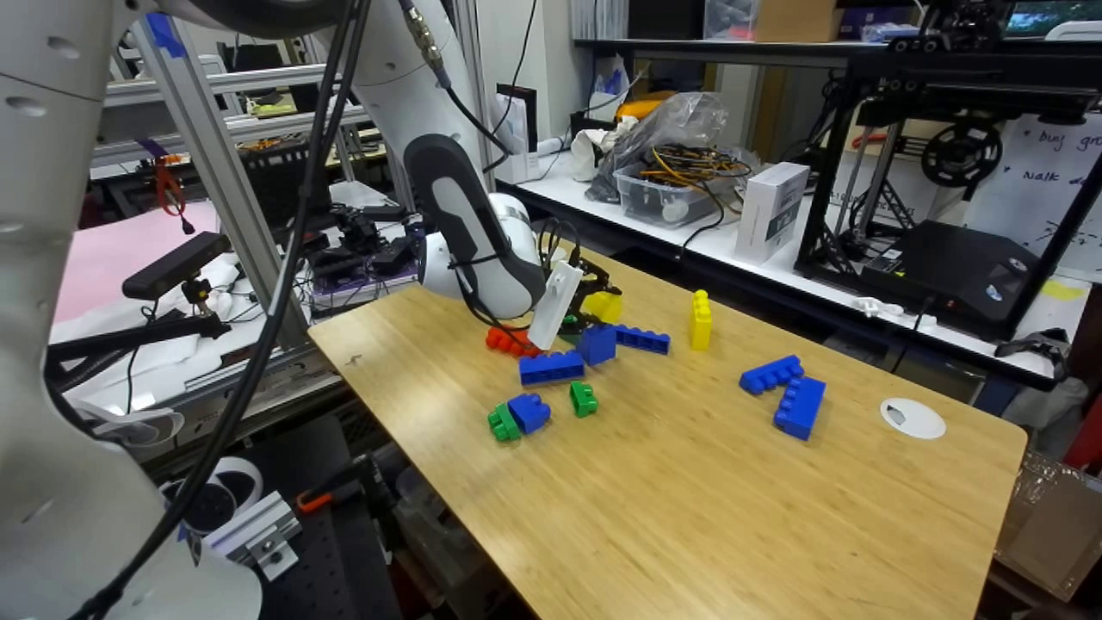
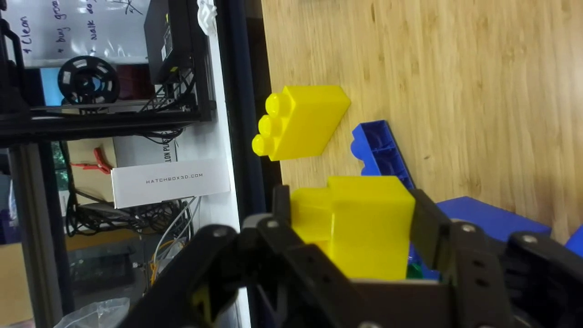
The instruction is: Pick up the yellow block on the right and place it on top of the stacked blocks
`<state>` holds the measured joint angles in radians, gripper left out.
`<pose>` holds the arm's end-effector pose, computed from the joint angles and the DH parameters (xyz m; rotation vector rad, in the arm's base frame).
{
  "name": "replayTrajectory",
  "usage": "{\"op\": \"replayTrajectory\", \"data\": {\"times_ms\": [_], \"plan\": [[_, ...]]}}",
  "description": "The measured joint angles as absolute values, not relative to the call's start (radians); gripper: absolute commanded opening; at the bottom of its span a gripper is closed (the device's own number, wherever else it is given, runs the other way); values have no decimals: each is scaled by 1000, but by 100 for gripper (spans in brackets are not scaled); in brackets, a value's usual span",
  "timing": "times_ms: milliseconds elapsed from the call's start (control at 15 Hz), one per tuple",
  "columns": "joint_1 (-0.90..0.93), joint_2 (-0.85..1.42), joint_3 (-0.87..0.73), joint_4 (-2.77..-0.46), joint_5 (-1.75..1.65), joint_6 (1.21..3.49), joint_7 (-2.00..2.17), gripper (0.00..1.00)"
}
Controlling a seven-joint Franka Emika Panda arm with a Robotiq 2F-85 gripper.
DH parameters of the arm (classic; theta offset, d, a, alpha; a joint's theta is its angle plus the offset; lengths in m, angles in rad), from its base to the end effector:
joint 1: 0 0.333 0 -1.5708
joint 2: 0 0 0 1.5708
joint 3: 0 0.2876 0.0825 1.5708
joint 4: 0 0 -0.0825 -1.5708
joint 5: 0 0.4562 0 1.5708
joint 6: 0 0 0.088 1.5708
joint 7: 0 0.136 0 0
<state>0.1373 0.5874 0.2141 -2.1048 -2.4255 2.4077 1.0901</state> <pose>0.5554 0.2026 0.0224 1.6356 1.4669 0.8274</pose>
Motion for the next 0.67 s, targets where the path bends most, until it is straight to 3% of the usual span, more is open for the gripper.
{"op": "replayTrajectory", "data": {"times_ms": [667], "plan": [[138,637,236,-2065,-2425,2344,1090,38]]}}
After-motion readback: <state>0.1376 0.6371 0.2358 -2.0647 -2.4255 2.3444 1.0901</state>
